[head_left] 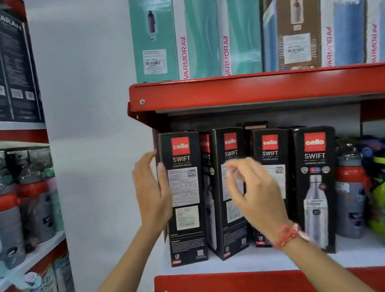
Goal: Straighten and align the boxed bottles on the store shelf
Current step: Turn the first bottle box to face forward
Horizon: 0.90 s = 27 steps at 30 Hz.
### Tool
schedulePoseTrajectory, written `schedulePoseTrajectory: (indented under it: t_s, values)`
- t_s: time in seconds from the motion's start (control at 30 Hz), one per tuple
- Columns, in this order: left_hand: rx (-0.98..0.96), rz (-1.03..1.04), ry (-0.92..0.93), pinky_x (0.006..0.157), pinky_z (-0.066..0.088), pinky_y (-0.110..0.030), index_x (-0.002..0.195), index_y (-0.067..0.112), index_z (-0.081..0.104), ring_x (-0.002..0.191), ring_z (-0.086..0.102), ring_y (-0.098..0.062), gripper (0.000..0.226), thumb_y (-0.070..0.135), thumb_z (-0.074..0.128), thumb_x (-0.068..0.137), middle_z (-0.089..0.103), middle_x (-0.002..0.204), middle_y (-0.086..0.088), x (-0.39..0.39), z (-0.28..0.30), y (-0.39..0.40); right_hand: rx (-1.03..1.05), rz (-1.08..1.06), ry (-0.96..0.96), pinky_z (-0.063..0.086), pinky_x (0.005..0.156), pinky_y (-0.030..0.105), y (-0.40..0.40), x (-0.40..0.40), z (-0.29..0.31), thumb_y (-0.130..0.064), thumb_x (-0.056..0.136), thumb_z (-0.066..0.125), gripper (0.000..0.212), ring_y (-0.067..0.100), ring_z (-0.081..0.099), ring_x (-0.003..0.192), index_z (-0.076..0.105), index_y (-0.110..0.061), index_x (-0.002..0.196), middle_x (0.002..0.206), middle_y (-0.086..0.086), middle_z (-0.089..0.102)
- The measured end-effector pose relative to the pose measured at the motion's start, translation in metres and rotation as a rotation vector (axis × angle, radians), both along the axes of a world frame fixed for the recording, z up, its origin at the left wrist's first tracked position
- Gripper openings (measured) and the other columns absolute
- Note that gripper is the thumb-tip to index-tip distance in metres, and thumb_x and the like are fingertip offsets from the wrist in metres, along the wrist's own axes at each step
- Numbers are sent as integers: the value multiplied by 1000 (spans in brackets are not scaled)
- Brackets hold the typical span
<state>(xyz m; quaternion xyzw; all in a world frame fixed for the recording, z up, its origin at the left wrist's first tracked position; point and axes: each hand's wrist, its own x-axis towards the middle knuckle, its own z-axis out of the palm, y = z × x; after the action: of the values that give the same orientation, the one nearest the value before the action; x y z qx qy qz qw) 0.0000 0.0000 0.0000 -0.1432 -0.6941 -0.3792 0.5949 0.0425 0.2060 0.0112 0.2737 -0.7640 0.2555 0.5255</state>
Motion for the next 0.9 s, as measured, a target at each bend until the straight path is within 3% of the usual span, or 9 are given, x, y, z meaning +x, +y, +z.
schedulePoseTrajectory:
  t_s: [0.07, 0.13, 0.2, 0.3, 0.4, 0.57, 0.67, 0.8, 0.9]
  values:
    - [350, -171, -219, 103, 39, -36, 128, 18, 47, 118, 50, -13, 35, 34, 30, 102, 52, 133, -3, -12, -6, -9, -55, 51, -180, 52, 67, 12, -24, -5, -17, -26, 94, 49, 24, 6, 63, 77, 60, -18, 114, 99, -5, 64]
    - [584, -379, -515, 87, 47, -36, 121, 16, 50, 99, 57, -10, 32, 31, 30, 103, 57, 130, -11, -27, -15, -16, -19, 3, -395, 55, 76, 20, -50, -10, -40, -32, 95, 50, 39, 9, 64, 84, 51, -19, 132, 120, -2, 61]
    - [611, -543, -789, 71, 48, -31, 117, 7, 55, 86, 59, -9, 39, 33, 29, 102, 63, 122, -17, -41, -22, -24, 3, -120, -531, 51, 85, 24, -74, -18, -58, -43, 95, 47, 61, 15, 62, 100, 30, -16, 147, 149, 3, 42]
    - [509, -687, -987, 69, 46, -28, 112, 14, 65, 88, 63, -12, 55, 52, 28, 99, 71, 106, -6, -46, -26, -32, -39, -199, -711, 55, 87, 34, -103, -23, -69, -54, 92, 47, 88, 25, 61, 112, -1, -11, 153, 164, 5, 5]
    - [431, -714, -982, 71, 49, -28, 118, 22, 62, 89, 65, -10, 53, 58, 30, 96, 72, 98, 6, -49, -27, -40, -109, -243, -743, 50, 92, 36, -124, -23, -71, -61, 87, 52, 106, 29, 51, 126, -12, -5, 150, 163, 13, 4]
    - [377, -678, -953, 85, 53, -45, 117, 15, 56, 96, 67, -24, 45, 52, 43, 94, 70, 110, -7, -27, -17, -58, -120, -225, -730, 45, 98, 35, -126, -20, -63, -66, 81, 55, 117, 33, 45, 132, -15, 0, 147, 159, 17, 10]
    - [325, -689, -884, 83, 56, -48, 111, 18, 54, 94, 71, -23, 34, 46, 49, 93, 75, 100, -3, -6, -11, -71, -82, -107, -733, 40, 102, 38, -113, -17, -50, -64, 81, 58, 115, 34, 43, 132, -14, -6, 149, 159, 12, 11]
    - [234, -702, -785, 73, 61, -35, 107, 17, 49, 90, 73, -22, 23, 24, 62, 90, 77, 97, -7, 13, -8, -77, -52, 153, -849, 29, 116, 36, -89, -26, -29, -51, 80, 68, 107, 25, 31, 142, -2, -15, 153, 161, 6, 18]
    - [193, -564, -748, 80, 60, -40, 110, 20, 46, 95, 70, -24, 30, 10, 64, 89, 72, 109, -9, 16, -13, -64, -60, 264, -929, 42, 108, 46, -82, -34, -20, -31, 89, 66, 82, 21, 46, 132, 15, -18, 152, 151, 3, 41]
